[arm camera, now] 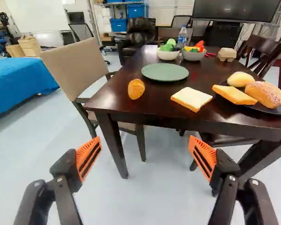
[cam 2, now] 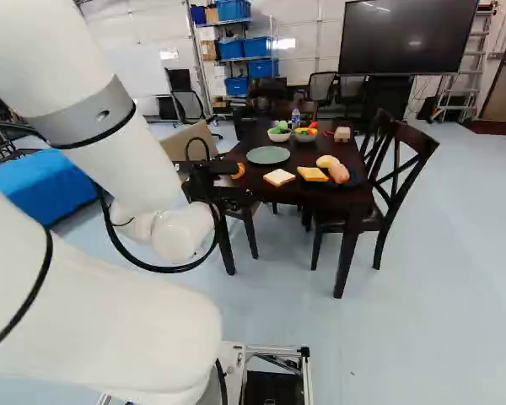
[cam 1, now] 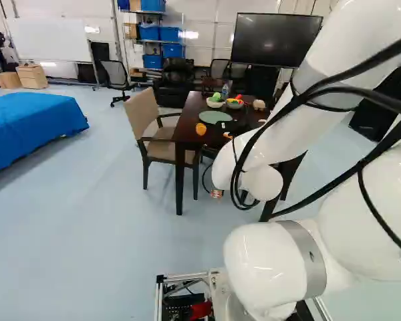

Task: Move the croissant to the empty plate

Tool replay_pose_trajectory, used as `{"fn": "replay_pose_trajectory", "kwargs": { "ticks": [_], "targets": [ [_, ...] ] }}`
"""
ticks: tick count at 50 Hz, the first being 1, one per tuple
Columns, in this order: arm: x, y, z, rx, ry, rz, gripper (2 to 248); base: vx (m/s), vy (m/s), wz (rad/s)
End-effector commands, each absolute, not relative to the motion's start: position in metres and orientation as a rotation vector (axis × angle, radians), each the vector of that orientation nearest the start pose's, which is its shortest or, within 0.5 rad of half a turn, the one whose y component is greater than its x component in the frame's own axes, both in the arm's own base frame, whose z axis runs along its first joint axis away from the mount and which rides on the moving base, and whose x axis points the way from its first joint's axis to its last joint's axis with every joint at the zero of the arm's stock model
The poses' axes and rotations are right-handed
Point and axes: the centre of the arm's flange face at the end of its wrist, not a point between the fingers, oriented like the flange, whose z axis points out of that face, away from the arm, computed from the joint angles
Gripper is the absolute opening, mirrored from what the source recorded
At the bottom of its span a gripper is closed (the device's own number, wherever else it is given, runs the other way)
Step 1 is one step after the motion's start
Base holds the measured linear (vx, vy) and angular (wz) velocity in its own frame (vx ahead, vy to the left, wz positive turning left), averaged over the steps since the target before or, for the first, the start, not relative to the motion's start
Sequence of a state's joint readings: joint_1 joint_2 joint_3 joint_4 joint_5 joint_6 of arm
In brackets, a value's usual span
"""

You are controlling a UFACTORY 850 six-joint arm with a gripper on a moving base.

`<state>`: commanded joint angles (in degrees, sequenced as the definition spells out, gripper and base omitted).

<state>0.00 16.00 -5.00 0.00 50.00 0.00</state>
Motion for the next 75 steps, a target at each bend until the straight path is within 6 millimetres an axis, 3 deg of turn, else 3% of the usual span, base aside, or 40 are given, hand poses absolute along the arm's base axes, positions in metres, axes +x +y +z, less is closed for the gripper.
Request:
{"fn": "replay_pose_trajectory", "kwargs": {
  "ticks": [75],
  "targets": [
    [0.2724, 0.0000, 0.3659, -2.559, 0.000, -1.823, 247, 0.108, 0.003, 0.000]
  ]
}}
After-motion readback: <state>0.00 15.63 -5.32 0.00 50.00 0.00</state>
